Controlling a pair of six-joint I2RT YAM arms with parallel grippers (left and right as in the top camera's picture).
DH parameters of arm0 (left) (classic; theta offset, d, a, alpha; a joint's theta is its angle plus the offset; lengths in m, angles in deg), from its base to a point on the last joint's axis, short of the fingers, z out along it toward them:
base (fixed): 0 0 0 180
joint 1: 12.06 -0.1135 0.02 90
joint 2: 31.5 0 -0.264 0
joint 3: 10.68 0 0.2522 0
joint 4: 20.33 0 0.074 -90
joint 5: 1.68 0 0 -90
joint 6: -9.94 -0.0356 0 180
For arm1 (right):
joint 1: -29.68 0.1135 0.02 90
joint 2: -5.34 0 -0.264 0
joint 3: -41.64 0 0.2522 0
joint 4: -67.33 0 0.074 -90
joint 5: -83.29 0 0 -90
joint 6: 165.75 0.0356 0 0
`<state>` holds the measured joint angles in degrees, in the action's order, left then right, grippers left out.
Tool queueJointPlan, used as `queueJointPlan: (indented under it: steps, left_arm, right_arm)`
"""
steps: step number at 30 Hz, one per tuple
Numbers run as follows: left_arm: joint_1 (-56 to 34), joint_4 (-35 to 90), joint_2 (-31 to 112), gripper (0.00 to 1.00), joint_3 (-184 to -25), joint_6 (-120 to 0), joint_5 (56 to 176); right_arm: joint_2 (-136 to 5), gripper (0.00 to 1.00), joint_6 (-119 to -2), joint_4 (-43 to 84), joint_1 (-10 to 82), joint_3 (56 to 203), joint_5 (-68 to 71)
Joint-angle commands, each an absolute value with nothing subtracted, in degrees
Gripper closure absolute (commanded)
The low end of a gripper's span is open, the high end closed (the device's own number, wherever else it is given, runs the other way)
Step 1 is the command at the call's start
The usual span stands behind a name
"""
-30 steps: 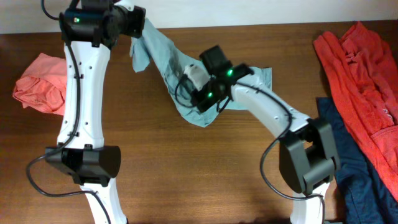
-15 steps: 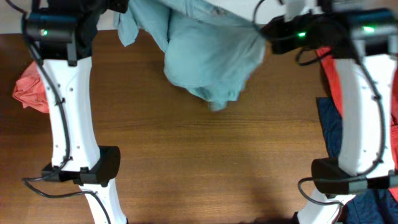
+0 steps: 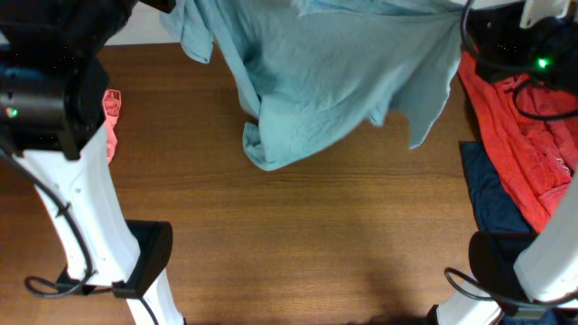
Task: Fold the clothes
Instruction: 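Lift the shirt with both grippers and spread it apart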
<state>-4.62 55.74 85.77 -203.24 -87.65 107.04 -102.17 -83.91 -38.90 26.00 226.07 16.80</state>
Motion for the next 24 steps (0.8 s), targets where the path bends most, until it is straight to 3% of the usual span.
queueJointPlan:
  steps: [1, 24]
  left_arm:
    - [-4.6, 55.1, 80.9, 0.99, -204.2, -86.8, 108.3]
    - [-4.6, 61.6, 65.5, 0.99, -203.2, -88.9, 107.9]
  right_arm:
    - [-100.7, 0.96, -84.5, -39.3, 25.4, 226.9, 16.6]
    - [-94.1, 0.96, -84.9, -43.8, 25.4, 226.2, 16.5]
